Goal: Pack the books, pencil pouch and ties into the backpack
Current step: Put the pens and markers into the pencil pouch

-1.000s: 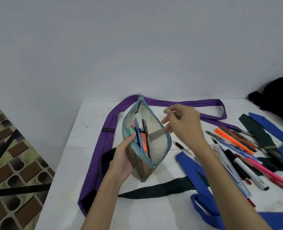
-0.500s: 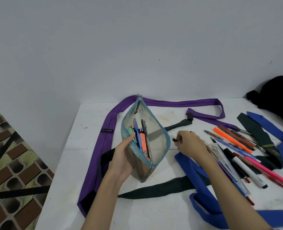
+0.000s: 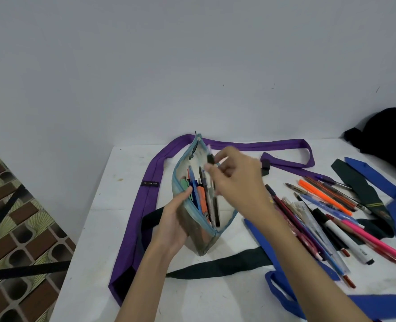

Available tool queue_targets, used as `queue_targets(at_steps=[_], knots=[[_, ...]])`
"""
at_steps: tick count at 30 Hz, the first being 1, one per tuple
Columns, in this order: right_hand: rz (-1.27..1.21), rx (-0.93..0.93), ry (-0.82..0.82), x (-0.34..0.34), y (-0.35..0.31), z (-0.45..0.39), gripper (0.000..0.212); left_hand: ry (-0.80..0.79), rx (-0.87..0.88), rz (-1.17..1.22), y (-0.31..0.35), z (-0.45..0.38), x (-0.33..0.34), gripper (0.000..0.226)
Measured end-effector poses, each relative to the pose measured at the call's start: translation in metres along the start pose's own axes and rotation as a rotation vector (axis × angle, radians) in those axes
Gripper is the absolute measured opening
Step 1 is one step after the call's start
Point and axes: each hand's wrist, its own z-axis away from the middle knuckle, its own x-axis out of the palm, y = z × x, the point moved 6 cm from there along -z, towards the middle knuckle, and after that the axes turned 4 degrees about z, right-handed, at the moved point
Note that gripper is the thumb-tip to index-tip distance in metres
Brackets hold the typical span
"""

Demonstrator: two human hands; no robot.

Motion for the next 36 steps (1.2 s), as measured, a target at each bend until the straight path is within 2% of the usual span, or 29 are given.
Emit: queue_targets(at_steps=[2, 4, 8, 11, 13, 17, 19, 22, 25, 29, 31, 32, 34, 36], knots=[[0.317, 0.025, -0.11, 0.018, 0.012, -0.001, 0.017, 0.009, 0.008, -0.008, 0.0, 0.001, 0.001, 0.028], [0.46, 0.029, -0.125, 0.022, 0.018, -0.002, 0.029, 0.025, 0.002, -0.014, 0.0, 0.001, 0.0, 0.029], [0.282, -0.012, 0.079, -0.014, 0.015, -0.001, 0.025, 0.027, -0.021, -0.009, -0.002, 0.001, 0.0, 0.03], [0.282, 0.076, 0.179, -0.044, 0.045, -0.009, 0.019, 0.036, -0.026, -0.025, -0.003, 0.001, -0.001, 0.031], [0.361, 0.194, 0.109, -0.05, 0.084, -0.017, 0.016, 0.038, -0.03, -0.031, -0.004, -0.001, -0.001, 0.03], [0.636, 0.403, -0.153, -0.04, 0.153, -0.016, 0.019, 0.023, -0.039, -0.049, -0.007, -0.008, 0.006, 0.035], [0.743, 0.448, -0.251, -0.032, 0.169, -0.01, 0.017, -0.004, -0.043, -0.065, -0.008, -0.014, 0.014, 0.039], [0.784, 0.431, -0.271, -0.027, 0.176, -0.007, 0.009, -0.042, -0.034, -0.081, -0.01, -0.025, 0.03, 0.044], [0.642, 0.368, -0.134, -0.037, 0.165, -0.013, 0.012, -0.054, 0.003, -0.059, -0.012, -0.036, 0.037, 0.054], [0.15, 0.195, 0.384, -0.082, 0.111, -0.024, 0.011, -0.037, 0.023, -0.032, -0.013, -0.044, 0.035, 0.059], [-0.101, 0.068, 0.631, -0.102, 0.079, -0.023, 0.006, -0.021, 0.015, -0.04, -0.015, -0.045, 0.032, 0.059], [-0.2, -0.009, 0.723, -0.109, 0.062, -0.021, 0.01, -0.014, 0.007, -0.042, -0.016, -0.045, 0.031, 0.059], [-0.321, -0.138, 0.765, -0.111, 0.034, -0.016, 0.015, -0.001, -0.009, -0.033, -0.019, -0.045, 0.029, 0.058], [-0.283, -0.157, 0.608, -0.095, 0.019, -0.017, 0.015, 0.012, -0.022, -0.016, -0.021, -0.046, 0.029, 0.055]])
